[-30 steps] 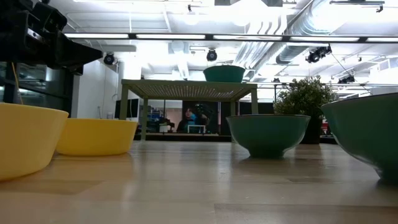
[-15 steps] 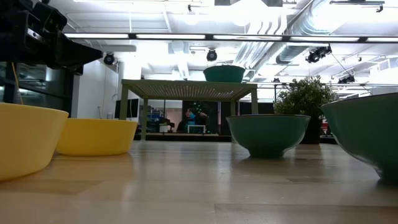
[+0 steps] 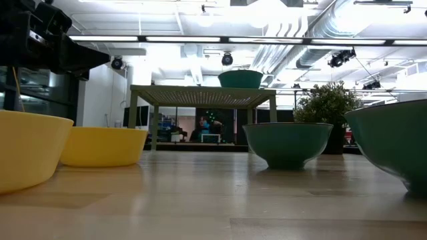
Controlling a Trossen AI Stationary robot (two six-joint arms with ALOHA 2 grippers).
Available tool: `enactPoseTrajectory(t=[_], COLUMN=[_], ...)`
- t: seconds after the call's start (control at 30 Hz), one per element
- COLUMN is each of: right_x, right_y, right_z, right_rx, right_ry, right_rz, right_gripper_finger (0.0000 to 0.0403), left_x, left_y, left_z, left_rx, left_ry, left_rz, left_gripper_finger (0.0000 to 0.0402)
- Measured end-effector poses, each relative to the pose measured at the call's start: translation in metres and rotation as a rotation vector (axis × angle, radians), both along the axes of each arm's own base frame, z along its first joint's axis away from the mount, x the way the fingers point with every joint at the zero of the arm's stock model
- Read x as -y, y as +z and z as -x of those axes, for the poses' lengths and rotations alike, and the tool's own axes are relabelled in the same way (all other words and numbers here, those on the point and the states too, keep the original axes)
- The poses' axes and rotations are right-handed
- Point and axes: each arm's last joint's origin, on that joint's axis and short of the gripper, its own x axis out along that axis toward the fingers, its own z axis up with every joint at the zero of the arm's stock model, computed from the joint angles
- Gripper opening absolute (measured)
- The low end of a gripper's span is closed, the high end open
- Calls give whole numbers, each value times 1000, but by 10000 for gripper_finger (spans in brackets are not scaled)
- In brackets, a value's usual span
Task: Pick & Place Mini bowls
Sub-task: Stack the blue patterned bowl on top of the other blue patterned bowl on the shelf
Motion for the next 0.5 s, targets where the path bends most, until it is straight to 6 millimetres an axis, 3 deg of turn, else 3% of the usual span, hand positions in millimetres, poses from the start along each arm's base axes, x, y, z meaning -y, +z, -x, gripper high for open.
enactPoseTrajectory(t=[0.3,0.5], right_x=[-2,3], right_y=[-11,-14], right_z=[-4,-9], right_rx=[-27,-16], right_ry=[-34,-53], right_rz=[29,66], right_gripper_finger=[179,197], left_x=[0,0], left_y=[0,0], left_z=[0,0], left_rx=[0,0], left_ry=[0,0], left_rz=[0,0], left_gripper_finger=[7,7])
